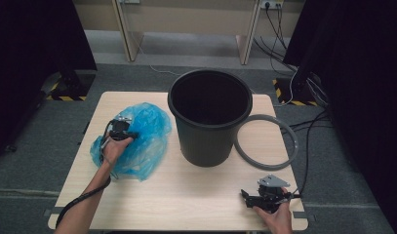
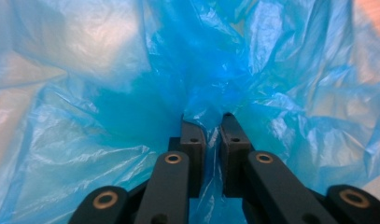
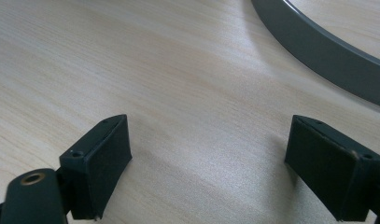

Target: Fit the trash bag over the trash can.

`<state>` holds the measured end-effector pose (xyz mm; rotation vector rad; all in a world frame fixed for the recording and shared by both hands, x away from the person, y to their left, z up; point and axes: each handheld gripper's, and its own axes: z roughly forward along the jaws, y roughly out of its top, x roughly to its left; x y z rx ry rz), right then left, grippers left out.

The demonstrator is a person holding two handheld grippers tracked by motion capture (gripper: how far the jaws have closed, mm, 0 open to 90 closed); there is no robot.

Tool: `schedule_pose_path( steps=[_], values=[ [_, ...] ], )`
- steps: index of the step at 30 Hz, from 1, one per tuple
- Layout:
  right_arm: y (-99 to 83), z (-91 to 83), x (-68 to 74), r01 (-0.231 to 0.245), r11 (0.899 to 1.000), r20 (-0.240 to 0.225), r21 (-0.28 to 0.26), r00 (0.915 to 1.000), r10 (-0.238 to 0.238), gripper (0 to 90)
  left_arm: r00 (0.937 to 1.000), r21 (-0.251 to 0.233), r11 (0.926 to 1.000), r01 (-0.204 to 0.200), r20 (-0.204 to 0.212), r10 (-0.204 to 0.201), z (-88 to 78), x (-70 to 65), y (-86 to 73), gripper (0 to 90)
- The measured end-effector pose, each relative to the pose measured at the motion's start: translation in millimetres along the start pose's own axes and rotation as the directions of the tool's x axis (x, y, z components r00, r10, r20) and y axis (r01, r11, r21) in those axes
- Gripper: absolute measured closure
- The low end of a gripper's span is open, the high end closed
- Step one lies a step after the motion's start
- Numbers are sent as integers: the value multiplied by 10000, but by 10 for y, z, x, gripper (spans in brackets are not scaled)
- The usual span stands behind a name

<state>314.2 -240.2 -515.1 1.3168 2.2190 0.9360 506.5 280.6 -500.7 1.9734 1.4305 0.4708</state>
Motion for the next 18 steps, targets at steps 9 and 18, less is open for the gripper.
schedule_pose_path(
  steps=[9, 18],
  values=[
    [0, 0, 2, -37, 10000, 2, 14, 10000, 37, 144, 9967, -1529, 9882, -105, 775, 226, -708, 59, 263, 836],
    [1, 1, 1, -28, 10000, 10, 11, 10000, 28, 144, 9883, -2584, 9652, -398, 1324, 762, -1311, 22, 488, 835]
  ],
)
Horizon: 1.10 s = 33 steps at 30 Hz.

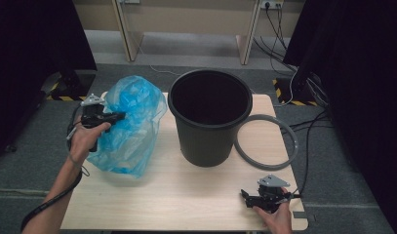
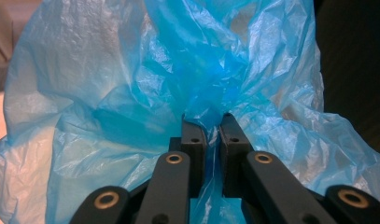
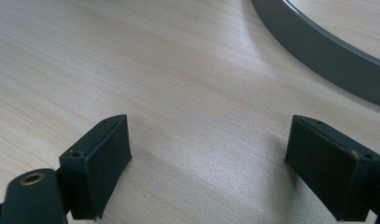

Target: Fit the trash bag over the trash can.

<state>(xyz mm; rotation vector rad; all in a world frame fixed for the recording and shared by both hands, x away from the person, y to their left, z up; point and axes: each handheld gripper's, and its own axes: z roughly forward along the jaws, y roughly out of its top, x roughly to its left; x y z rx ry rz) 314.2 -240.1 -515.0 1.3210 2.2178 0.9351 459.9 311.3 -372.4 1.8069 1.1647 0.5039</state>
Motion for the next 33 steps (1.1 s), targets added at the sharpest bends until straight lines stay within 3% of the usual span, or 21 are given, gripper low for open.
schedule_pose_path(
  steps=[2, 3, 7, 14, 18, 22, 33],
  values=[
    [1, 2, -3, 33, 10000, 5, -11, 10000, -33, 143, 9996, -259, 9996, -94, 251, 100, -156, -43, 147, 834],
    [1, 2, -3, 33, 10000, 5, -11, 10000, -33, 143, 9996, -259, 9996, -94, 251, 100, -156, -43, 147, 834],
    [2, 3, -4, 64, 10000, 2, -20, 10000, -64, 143, 9985, -584, 9971, -497, 193, 509, -368, -111, 424, 835],
    [2, 4, -3, 43, 10000, 0, -28, 10000, -43, 143, 9950, -1460, 9872, -645, 667, 748, -678, -271, 902, 831],
    [2, 4, -3, 44, 10000, -4, -30, 10000, -44, 143, 9910, -1793, 9789, -979, 723, 1123, -760, -435, 1155, 830],
    [2, 4, -3, 42, 10000, -1, -30, 10000, -42, 143, 9881, -1947, 9757, -1001, 961, 1205, -694, -589, 1324, 828],
    [2, 4, -4, 52, 10000, 3, -32, 10000, -52, 143, 9747, -1730, 9784, -1128, 1719, 1428, -221, -1140, 1677, 827]
  ],
)
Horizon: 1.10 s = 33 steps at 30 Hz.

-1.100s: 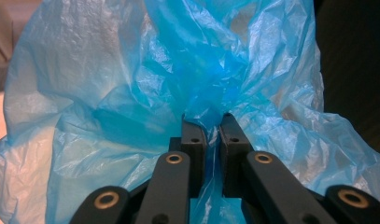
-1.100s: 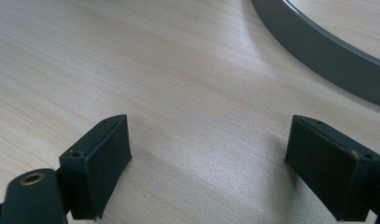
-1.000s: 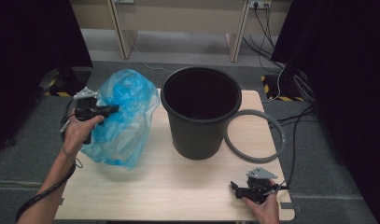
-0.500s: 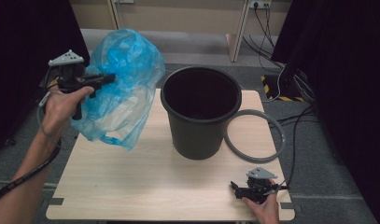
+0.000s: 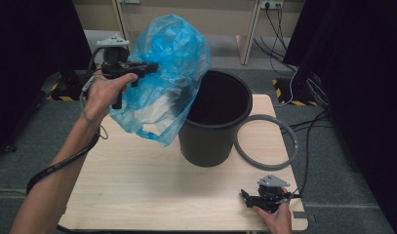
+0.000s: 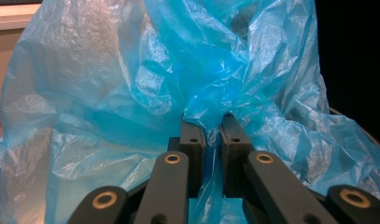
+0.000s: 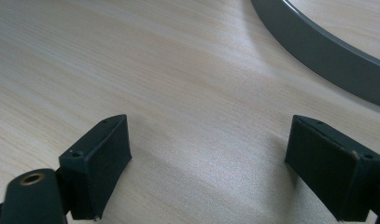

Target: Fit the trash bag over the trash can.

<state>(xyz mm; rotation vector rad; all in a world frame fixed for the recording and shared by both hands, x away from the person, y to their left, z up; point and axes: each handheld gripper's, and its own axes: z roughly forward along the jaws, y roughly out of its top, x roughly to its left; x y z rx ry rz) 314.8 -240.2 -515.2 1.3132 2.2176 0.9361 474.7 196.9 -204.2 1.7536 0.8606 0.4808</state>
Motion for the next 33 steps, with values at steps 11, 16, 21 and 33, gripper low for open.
schedule_pose_path(
  steps=[11, 16, 21, 33],
  values=[
    [1, -1, -1, 5, 10000, -11, 17, 10000, -5, 142, 9968, 517, 9985, -156, 795, 115, 572, -416, 140, 827],
    [2, 1, -5, 82, 10000, -18, 8, 10000, -82, 140, 9937, 787, 9967, -201, 1117, 112, 814, -590, 141, 826],
    [2, 0, -4, 73, 10000, -18, 17, 10000, -73, 140, 9929, 1281, 9912, -319, 1182, 166, 1038, -723, 122, 822],
    [2, 0, -4, 82, 10000, -24, 20, 10000, -82, 138, 9928, 2320, 9727, -27, 1169, -252, 1094, -800, 128, 457]
  ],
)
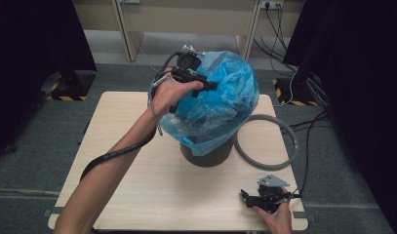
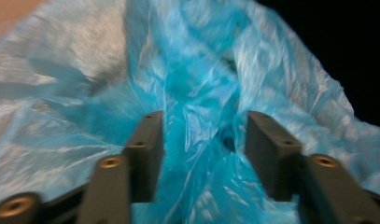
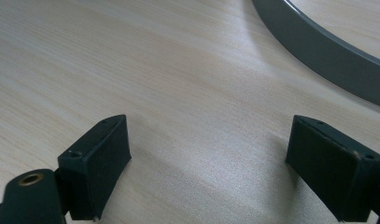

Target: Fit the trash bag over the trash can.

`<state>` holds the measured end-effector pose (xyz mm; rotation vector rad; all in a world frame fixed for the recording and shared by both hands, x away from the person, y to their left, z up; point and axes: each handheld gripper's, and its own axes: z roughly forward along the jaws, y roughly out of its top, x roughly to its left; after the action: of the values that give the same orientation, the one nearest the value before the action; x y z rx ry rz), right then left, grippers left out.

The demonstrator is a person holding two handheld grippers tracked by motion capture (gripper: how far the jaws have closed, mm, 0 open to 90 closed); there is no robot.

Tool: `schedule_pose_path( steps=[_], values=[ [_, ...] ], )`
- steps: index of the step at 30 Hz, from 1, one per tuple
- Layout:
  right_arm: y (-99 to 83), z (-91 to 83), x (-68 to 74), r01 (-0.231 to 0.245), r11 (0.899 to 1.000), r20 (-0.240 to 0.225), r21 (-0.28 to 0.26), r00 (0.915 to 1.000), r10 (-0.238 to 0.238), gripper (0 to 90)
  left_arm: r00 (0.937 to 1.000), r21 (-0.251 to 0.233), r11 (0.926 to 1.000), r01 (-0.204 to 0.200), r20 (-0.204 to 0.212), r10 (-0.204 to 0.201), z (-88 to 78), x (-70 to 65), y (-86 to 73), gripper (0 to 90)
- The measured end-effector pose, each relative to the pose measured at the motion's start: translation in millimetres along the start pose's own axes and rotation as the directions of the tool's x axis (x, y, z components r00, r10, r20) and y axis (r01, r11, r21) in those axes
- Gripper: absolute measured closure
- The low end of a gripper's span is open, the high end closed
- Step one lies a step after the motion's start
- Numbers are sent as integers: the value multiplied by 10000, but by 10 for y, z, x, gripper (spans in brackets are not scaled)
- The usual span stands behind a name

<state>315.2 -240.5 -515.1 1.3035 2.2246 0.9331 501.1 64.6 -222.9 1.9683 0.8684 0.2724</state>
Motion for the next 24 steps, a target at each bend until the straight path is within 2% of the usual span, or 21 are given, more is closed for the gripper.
schedule_pose_path(
  steps=[4, 8, 10, 11, 13, 16, 17, 20, 24],
  values=[
    [0, 1, 0, 0, 10000, 11, -15, 10000, 0, 138, 9993, -524, 9981, 316, 216, -305, -204, 42, 30, 386],
    [0, 0, 4, -45, 10000, 50, -33, 10000, 45, 147, 9997, -848, 9961, 232, -11, -234, -453, 128, 2, 373],
    [5, -14, 0, -94, 10000, -85, -15, 9999, 94, 193, 9996, -921, 9954, 276, -88, -285, -538, 192, -35, 366],
    [10, -28, -5, -230, 9997, -168, -88, 9996, 229, 232, 9994, -949, 9950, 302, -119, -315, -586, 233, -63, 363],
    [53, -98, -18, -483, 9971, -313, -582, 9984, 465, 217, 9993, -996, 9947, 269, -224, -293, -680, 317, -139, 360],
    [139, -202, 39, -273, 9938, -246, -1077, 9994, 248, 231, 9983, -1183, 9921, 418, -362, -464, -807, 461, -265, 351],
    [162, -220, 58, -231, 9938, -277, -1087, 9994, 202, 231, 9977, -1229, 9913, 462, -436, -519, -839, 508, -305, 346],
    [249, -265, 137, -74, 9921, -336, -1256, 9994, 32, 230, 9960, -1128, 9915, 652, -527, -715, -896, 644, -432, 337],
    [402, -338, 179, -94, 9881, -565, -1535, 9984, 7, 216, 9953, -763, 9944, 738, -569, -782, -885, 717, -590, 340]
  ],
)
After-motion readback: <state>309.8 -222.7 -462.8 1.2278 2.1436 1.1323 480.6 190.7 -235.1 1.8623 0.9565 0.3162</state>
